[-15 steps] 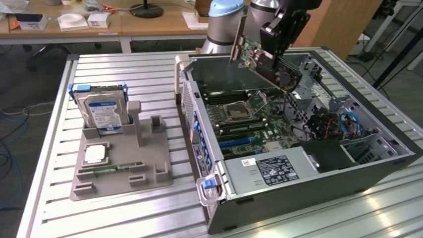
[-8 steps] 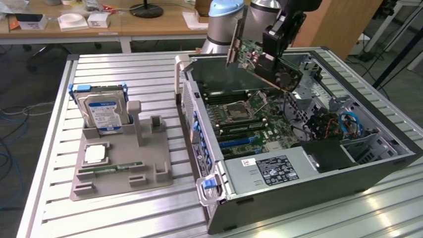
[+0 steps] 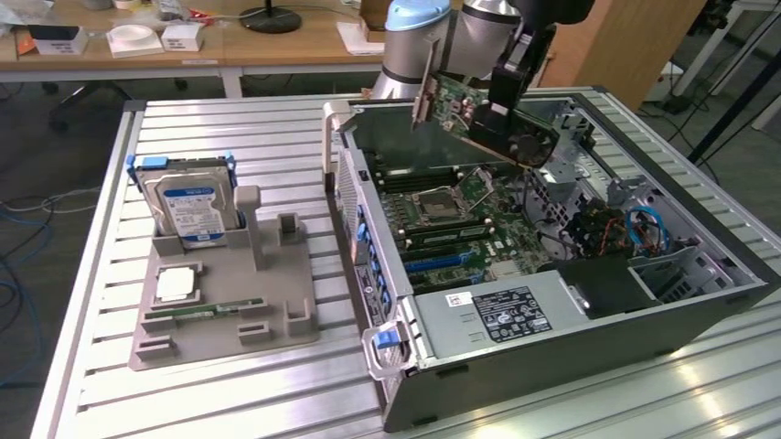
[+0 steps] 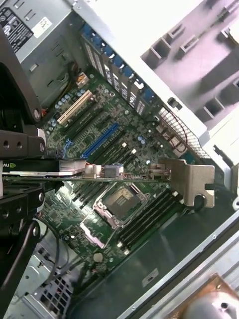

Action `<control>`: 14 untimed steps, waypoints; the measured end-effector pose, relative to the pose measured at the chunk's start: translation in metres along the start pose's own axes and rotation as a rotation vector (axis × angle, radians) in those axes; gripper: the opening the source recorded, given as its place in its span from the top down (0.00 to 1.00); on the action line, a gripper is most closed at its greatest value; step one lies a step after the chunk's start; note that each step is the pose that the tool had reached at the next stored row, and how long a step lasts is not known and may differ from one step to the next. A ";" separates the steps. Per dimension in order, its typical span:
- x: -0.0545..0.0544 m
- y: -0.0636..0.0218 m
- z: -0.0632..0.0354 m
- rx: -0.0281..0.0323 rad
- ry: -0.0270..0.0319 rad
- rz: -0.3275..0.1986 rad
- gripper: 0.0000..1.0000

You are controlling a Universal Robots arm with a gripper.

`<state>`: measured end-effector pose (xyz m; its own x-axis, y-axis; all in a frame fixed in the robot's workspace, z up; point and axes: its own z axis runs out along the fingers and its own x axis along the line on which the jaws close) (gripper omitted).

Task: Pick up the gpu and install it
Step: 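Insert the gpu into the slot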

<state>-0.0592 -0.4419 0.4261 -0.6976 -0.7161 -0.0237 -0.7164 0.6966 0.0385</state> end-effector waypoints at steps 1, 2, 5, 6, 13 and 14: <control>0.000 0.0000 0.0003 -0.0004 0.0007 -0.018 0.74; 0.000 0.0000 0.0005 -0.0008 0.0013 -0.035 0.74; 0.000 0.0000 0.0014 -0.0021 0.0034 -0.088 0.74; 0.000 -0.0001 0.0016 -0.0025 0.0041 -0.106 0.74; 0.000 -0.0001 0.0035 -0.0055 0.0089 -0.231 0.74; 0.000 -0.0001 0.0038 -0.0059 0.0096 -0.250 0.74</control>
<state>-0.0592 -0.4419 0.4223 -0.4988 -0.8664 -0.0237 -0.8664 0.4978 0.0385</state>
